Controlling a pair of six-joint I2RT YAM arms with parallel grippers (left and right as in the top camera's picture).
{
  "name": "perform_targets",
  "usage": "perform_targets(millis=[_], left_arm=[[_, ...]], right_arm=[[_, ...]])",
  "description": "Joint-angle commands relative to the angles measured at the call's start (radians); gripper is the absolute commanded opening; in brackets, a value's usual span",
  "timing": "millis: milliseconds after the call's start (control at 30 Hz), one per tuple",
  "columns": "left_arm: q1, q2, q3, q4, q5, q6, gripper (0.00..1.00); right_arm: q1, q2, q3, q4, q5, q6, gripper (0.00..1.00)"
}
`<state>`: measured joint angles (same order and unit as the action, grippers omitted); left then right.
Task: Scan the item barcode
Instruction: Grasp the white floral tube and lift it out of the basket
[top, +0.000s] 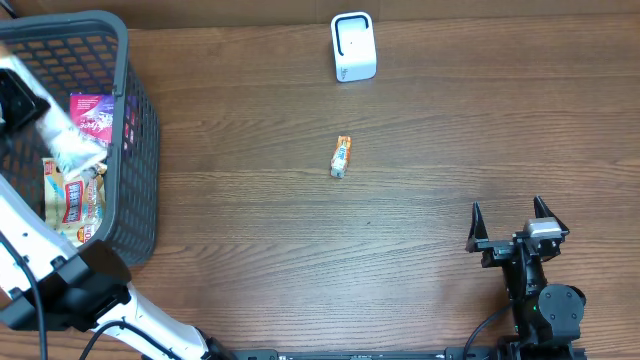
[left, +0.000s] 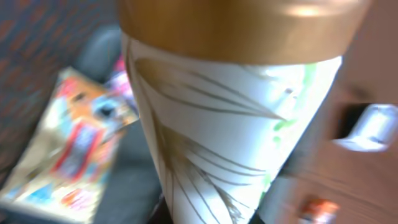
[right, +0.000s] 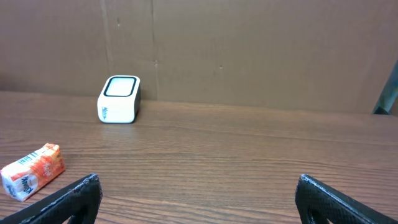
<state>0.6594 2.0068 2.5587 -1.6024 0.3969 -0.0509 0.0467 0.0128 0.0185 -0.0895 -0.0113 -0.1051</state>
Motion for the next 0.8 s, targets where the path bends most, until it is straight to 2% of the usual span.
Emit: perform_targets(millis=[0, 167, 367, 533, 633, 767], left_arm=[[-0.032, -0.074, 0.082, 0.006, 0.277, 0.004, 0.04], [-0.144, -0.138, 0.093, -0.010, 0.292, 0.004, 0.04], [-0.381, -0.133, 0.079, -0.087, 0.314, 0.004, 0.04], [-0.596, -0.098, 0.027, -0.085, 0.128, -0.003, 0.04], [-0.703, -0.060, -0.022, -0.087, 0.004, -0.051, 0.04], [-0.812, 0.006, -0.124, -0.073, -0.049, -0.080, 0.04]], right_arm=[[0.005, -0.010, -0.011, 0.006, 0.003, 0.000, 1.00], [0.005, -0.010, -0.011, 0.006, 0.003, 0.000, 1.00], [0.005, -0.010, -0.011, 0.006, 0.003, 0.000, 1.00], [0.005, -0.010, -0.011, 0.006, 0.003, 0.000, 1.00], [0.005, -0.010, -0.011, 0.006, 0.003, 0.000, 1.00], [0.005, -0.010, -0.011, 0.006, 0.003, 0.000, 1.00]])
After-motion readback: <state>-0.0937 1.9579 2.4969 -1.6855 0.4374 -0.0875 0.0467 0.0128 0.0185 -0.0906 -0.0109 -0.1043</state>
